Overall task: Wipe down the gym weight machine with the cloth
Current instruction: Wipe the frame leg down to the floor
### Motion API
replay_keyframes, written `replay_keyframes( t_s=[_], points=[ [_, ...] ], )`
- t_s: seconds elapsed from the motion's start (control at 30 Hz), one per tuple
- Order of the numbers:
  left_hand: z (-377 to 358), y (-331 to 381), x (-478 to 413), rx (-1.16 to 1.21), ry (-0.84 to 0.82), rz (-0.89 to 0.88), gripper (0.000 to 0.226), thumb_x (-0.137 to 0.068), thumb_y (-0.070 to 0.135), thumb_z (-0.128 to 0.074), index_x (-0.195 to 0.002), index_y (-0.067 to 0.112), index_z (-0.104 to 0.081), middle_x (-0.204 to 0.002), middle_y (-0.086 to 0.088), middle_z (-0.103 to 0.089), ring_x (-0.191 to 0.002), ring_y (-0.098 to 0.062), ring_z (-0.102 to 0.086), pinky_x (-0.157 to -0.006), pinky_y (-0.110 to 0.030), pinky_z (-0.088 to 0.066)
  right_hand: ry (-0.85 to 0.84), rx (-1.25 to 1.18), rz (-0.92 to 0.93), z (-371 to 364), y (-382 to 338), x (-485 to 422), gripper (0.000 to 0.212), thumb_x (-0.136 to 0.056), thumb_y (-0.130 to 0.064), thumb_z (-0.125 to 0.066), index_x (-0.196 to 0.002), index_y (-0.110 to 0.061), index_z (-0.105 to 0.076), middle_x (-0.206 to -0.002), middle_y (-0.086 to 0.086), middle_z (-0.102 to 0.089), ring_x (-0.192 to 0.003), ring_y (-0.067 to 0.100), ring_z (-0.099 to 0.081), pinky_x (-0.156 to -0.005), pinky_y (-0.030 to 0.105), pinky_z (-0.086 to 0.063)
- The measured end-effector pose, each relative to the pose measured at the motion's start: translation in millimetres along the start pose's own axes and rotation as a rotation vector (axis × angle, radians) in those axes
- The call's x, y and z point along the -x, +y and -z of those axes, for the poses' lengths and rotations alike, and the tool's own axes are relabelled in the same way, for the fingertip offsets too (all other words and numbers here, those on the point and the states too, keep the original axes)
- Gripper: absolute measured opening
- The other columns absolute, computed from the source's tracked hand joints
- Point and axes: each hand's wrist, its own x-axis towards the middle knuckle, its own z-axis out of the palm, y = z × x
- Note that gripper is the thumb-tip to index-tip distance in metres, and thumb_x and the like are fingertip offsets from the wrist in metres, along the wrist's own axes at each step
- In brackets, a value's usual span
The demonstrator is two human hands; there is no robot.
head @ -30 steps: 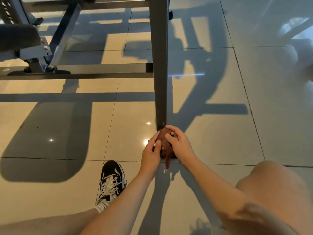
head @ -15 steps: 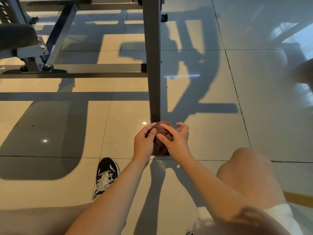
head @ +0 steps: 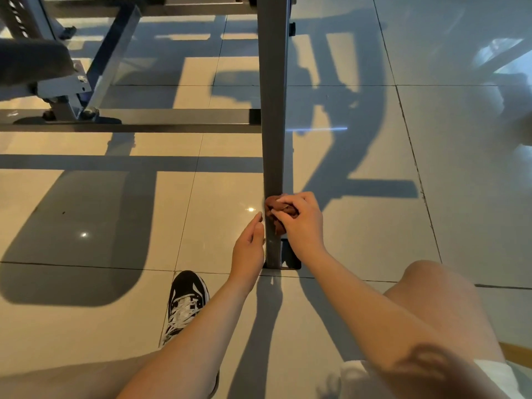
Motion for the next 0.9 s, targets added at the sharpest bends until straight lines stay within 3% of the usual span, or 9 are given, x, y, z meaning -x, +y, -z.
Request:
replay_keyframes(
  t_s=[0.13, 0.27, 0.4, 0.47, 0.6, 0.7, 0.8, 0.9],
  points=[
    [-2.1, -9.1, -4.6, 0.032, -0.018, -0.025, 0.038, -0.111, 0.031, -0.033, -0.139, 0.037, -0.057, -0.131, 0.019, -0.064, -0.125, 0.002, -0.056, -0.108, -0.029, -0.046, -0.019, 0.082, -0.012, -11.7, 18.7, -0.8, 0.016, -0.09, -0.008, -0.073, -0.097, -0.021, -0.078, -0.1, -0.014, -0.056, -0.096, -0.002, -0.057, -0.082, 0.009, -0.047],
    [-4.2, -26.3, 0.1, 0.013, -0.009, 0.03, 0.038, -0.11, 0.034, -0.035, -0.142, 0.032, -0.055, -0.135, 0.015, -0.061, -0.128, -0.001, -0.054, -0.113, -0.031, -0.042, -0.057, 0.143, -0.13, -19.2, 43.2, 15.0, 0.018, -0.089, -0.007, -0.074, -0.094, -0.024, -0.078, -0.099, -0.013, -0.057, -0.092, 0.003, -0.06, -0.084, 0.019, -0.054],
    [-0.9, -34.1, 1.7, -0.039, -0.004, 0.09, 0.037, -0.11, 0.037, -0.035, -0.143, 0.035, -0.05, -0.139, 0.012, -0.056, -0.13, -0.005, -0.05, -0.109, -0.023, -0.04, -0.144, 0.22, -0.171, -13.0, 45.2, 24.0, 0.017, -0.092, -0.022, -0.074, -0.108, -0.028, -0.077, -0.102, -0.01, -0.053, -0.095, 0.005, -0.056, -0.074, 0.003, -0.042],
    [2.9, -32.4, -2.3, -0.034, -0.004, 0.086, 0.036, -0.11, 0.038, -0.035, -0.142, 0.035, -0.052, -0.139, 0.011, -0.058, -0.13, -0.006, -0.051, -0.112, -0.029, -0.041, -0.148, 0.203, -0.113, -6.2, 37.1, 25.2, 0.022, -0.094, -0.028, -0.071, -0.116, -0.028, -0.074, -0.106, -0.009, -0.052, -0.097, 0.001, -0.053, -0.078, 0.004, -0.043],
    [11.3, -29.4, -8.8, 0.004, 0.018, 0.115, 0.041, -0.11, 0.036, -0.034, -0.148, 0.029, -0.048, -0.146, 0.009, -0.053, -0.135, -0.009, -0.048, -0.114, -0.031, -0.038, -0.012, 0.151, 0.049, -2.4, 20.2, 10.7, 0.022, -0.098, -0.017, -0.066, -0.119, -0.019, -0.073, -0.113, -0.006, -0.049, -0.106, -0.002, -0.048, -0.089, -0.001, -0.039],
    [12.8, -35.8, -9.9, 0.043, -0.027, 0.156, 0.041, -0.11, 0.035, -0.035, -0.148, 0.028, -0.049, -0.145, 0.008, -0.054, -0.135, -0.008, -0.048, -0.113, -0.03, -0.04, -0.038, 0.139, 0.017, -8.9, 24.7, 6.2, 0.019, -0.096, -0.011, -0.067, -0.11, -0.019, -0.077, -0.107, -0.01, -0.049, -0.103, -0.012, -0.047, -0.087, -0.001, -0.04],
    [7.1, -44.7, -8.7, 0.035, -0.096, 0.182, 0.036, -0.111, 0.034, -0.032, -0.134, 0.038, -0.059, -0.131, 0.013, -0.063, -0.12, 0.003, -0.058, -0.096, -0.018, -0.047, -0.083, 0.166, -0.026, -15.1, 42.3, 11.5, 0.018, -0.096, -0.011, -0.068, -0.106, -0.022, -0.079, -0.101, -0.016, -0.048, -0.098, -0.013, -0.05, -0.086, 0.002, -0.044],
    [6.0, -57.9, -9.3, 0.012, -0.069, 0.199, 0.037, -0.11, 0.038, -0.033, -0.14, 0.036, -0.056, -0.136, 0.013, -0.061, -0.123, 0.001, -0.056, -0.107, -0.028, -0.046, -0.169, 0.23, -0.109, -23.5, 67.4, 23.5, 0.015, -0.096, -0.007, -0.067, -0.103, -0.014, -0.078, -0.097, -0.008, -0.048, -0.09, -0.016, -0.052, -0.077, 0.001, -0.043]
  ],
)
